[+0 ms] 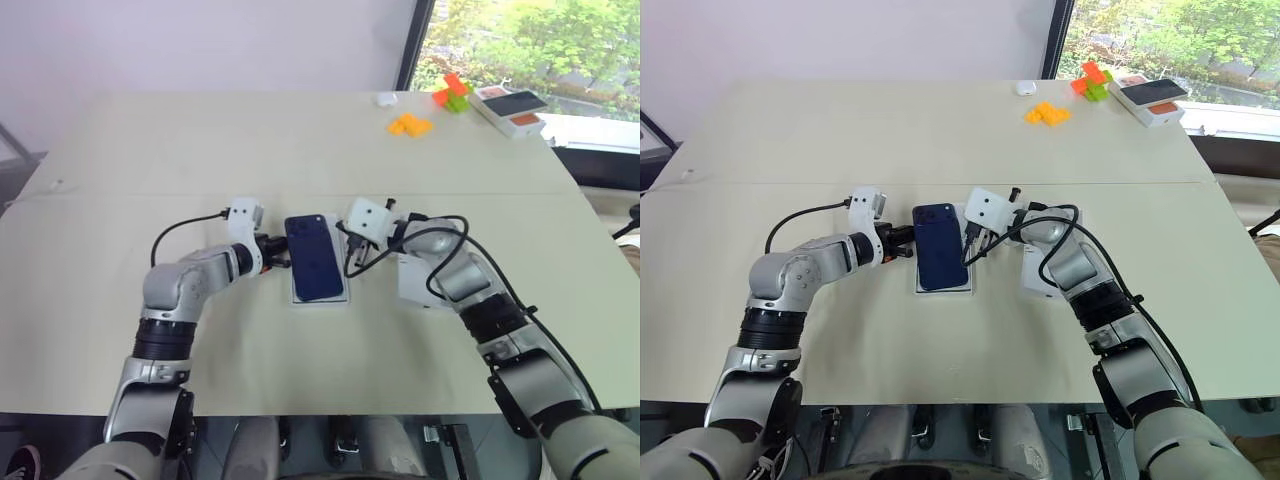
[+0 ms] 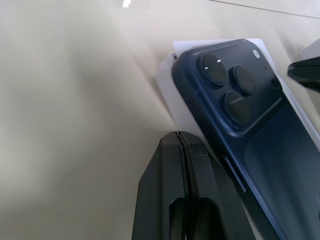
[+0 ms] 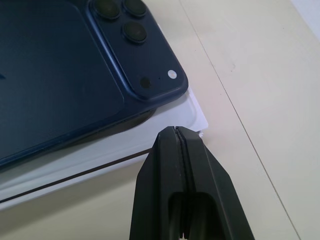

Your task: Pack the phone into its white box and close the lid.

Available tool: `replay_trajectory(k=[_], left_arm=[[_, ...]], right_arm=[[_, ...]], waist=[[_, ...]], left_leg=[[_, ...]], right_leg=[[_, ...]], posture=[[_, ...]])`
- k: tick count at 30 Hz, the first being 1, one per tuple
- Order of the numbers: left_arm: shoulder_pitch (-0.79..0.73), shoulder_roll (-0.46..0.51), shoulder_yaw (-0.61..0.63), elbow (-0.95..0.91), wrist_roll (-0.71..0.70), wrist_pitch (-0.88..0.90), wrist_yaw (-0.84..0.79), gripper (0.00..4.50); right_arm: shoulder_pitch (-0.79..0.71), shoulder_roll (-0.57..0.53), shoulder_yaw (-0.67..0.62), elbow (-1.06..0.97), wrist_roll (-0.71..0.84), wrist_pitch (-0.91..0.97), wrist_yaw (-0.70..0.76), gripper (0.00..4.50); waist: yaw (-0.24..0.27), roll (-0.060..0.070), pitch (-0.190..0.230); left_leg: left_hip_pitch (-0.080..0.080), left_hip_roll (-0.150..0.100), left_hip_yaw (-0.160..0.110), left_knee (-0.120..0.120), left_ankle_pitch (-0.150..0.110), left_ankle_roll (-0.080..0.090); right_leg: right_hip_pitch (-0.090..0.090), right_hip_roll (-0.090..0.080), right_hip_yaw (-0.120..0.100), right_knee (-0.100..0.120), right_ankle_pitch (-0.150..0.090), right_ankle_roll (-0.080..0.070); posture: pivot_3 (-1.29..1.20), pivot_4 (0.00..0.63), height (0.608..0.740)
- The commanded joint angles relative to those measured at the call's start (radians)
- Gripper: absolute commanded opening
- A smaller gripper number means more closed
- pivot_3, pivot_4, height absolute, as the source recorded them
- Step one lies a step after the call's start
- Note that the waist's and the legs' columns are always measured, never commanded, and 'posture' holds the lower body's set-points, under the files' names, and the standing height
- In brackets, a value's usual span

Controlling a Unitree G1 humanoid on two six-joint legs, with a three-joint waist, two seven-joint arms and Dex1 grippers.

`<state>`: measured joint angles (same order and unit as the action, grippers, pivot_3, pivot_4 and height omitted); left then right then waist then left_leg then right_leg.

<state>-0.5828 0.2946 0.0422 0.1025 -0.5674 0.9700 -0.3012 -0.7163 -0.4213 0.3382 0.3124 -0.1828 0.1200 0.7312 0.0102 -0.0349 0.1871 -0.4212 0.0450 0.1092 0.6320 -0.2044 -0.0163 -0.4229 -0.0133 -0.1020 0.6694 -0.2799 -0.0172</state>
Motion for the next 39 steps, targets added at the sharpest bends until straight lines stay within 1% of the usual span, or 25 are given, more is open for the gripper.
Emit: replay_trajectory(k=[1, 5, 10, 14, 18, 28, 35, 39], left_arm=[[-0.023, -0.012, -0.013, 0.017, 0.032, -0.017, -0.012, 0.05], [-0.019, -0.024, -0.027, 0.039, 0.066, -0.037, -0.026, 0.05], [-0.038, -0.044, -0.009, 0.034, 0.069, -0.035, -0.033, 0.05], [-0.046, -0.047, -0.018, 0.043, 0.094, -0.059, -0.042, 0.05], [-0.050, -0.059, -0.006, 0.038, 0.089, -0.037, -0.039, 0.05], [-0.072, -0.086, -0.030, 0.059, 0.136, -0.085, -0.062, 0.05], [-0.065, -0.098, -0.028, 0.046, 0.148, -0.077, -0.065, 0.05], [-0.064, -0.097, -0.024, 0.048, 0.153, -0.078, -0.061, 0.05]], right_arm=[[-0.007, -0.003, -0.016, -0.014, -0.006, -0.020, -0.008, 0.00], [-0.015, -0.004, -0.024, -0.007, -0.011, -0.023, -0.010, 0.00], [-0.014, -0.008, -0.023, 0.000, -0.019, -0.032, -0.016, 0.00], [-0.017, -0.020, -0.009, 0.025, -0.061, -0.064, -0.040, 0.00], [-0.045, -0.029, -0.008, 0.085, -0.110, -0.090, -0.089, 0.00], [-0.043, -0.020, -0.002, 0.103, -0.125, -0.119, -0.082, 0.00], [-0.054, -0.049, 0.010, 0.146, -0.191, -0.143, -0.108, 0.00], [-0.052, -0.062, 0.016, 0.156, -0.203, -0.152, -0.081, 0.00]], waist=[[0.000, 0.000, 0.000], [0.000, 0.000, 0.000], [0.001, 0.000, 0.000], [0.001, 0.000, 0.000], [0.000, 0.000, 0.000], [0.000, 0.000, 0.000], [0.001, 0.000, 0.000], [-0.001, 0.000, 0.000]], left_leg=[[0.000, 0.000, 0.000, 0.000, 0.000, 0.000], [0.000, 0.000, 0.000, 0.000, 0.000, 0.000], [0.000, 0.000, 0.000, 0.001, 0.000, 0.000], [0.000, 0.000, 0.000, 0.000, 0.000, 0.000], [0.000, 0.000, 0.000, 0.001, 0.000, 0.000], [0.000, 0.000, 0.000, 0.001, 0.000, 0.000], [0.000, 0.000, 0.000, 0.001, 0.000, 0.000], [0.000, 0.000, 0.000, 0.001, 0.000, 0.000]], right_leg=[[0.000, 0.000, 0.000, 0.000, 0.000, 0.000], [0.000, 0.000, 0.000, 0.000, 0.000, 0.000], [0.000, 0.000, 0.000, 0.001, 0.000, 0.000], [0.000, 0.000, 0.000, 0.001, 0.000, 0.000], [0.000, 0.000, 0.000, 0.001, 0.000, 0.000], [0.000, 0.000, 0.000, 0.001, 0.000, 0.000], [0.000, 0.000, 0.000, 0.001, 0.000, 0.000], [0.000, 0.000, 0.000, 0.001, 0.000, 0.000]], posture=[[0.00, 0.150, 0.737], [0.00, 0.150, 0.737], [0.00, 0.150, 0.737], [0.00, 0.150, 0.737], [0.00, 0.150, 0.737], [0.00, 0.150, 0.737], [0.00, 0.150, 0.737], [0.00, 0.150, 0.737]])
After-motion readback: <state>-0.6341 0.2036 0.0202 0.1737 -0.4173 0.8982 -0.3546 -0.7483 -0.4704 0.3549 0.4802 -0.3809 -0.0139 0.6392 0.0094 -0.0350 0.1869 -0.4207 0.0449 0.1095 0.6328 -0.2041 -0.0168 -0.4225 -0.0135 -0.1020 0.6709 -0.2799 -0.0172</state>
